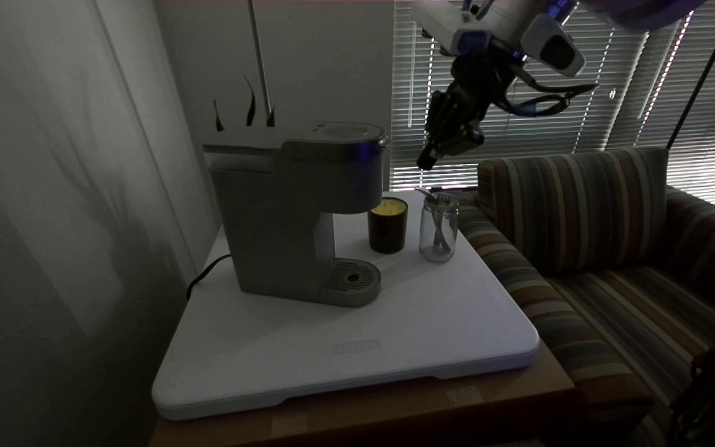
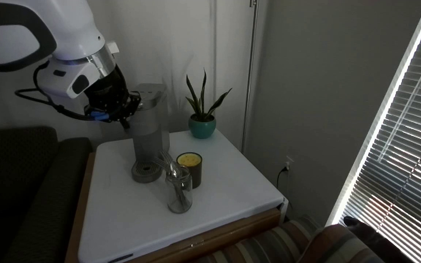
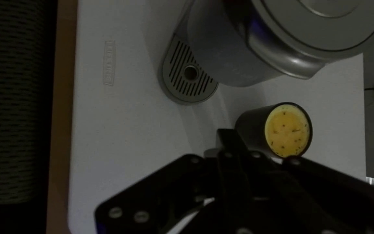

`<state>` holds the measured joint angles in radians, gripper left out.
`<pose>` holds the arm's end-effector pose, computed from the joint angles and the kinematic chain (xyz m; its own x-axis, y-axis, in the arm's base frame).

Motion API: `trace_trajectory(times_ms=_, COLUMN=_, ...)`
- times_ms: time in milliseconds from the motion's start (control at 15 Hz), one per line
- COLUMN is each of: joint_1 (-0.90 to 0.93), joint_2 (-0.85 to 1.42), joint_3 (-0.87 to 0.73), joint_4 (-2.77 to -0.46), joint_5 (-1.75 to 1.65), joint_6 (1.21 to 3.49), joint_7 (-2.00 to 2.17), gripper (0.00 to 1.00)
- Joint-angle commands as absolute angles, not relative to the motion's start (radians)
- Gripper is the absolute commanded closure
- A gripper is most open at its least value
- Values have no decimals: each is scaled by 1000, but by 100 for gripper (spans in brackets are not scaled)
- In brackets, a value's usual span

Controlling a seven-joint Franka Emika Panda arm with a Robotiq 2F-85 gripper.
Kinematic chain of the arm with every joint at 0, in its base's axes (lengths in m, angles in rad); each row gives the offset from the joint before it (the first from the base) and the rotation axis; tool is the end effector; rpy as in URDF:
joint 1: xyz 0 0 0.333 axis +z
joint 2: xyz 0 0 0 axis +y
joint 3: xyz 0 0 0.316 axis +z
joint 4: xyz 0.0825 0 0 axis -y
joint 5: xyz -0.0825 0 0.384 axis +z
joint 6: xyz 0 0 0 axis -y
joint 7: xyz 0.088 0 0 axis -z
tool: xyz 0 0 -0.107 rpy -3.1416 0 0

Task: Close the coffeemaker then open it

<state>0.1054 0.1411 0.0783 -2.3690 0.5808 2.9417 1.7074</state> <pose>0.5330 0.0626 0.3062 -0.3989 -0.8375 -0.3735 -0.8172 0.5095 -0.2695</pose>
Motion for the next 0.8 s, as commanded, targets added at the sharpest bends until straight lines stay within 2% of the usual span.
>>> trace_trajectory(times_ms=0, joint_1=70, joint_2=150, joint_3=129, joint_4=-2348, joint_5=747, joint_6=2984, joint_7=1571, gripper=100)
trace_trajectory(times_ms=333, joint_1=2, joint_2=157, joint_3=249, joint_4=-2239, joint_5=1174, joint_6=2976, joint_7=1302, gripper=100)
trace_trajectory(times_ms=733, joint_1=3, joint_2=153, joint_3=229, joint_4=-2226, joint_5=1487, joint_6=2962, joint_7=991, gripper=100)
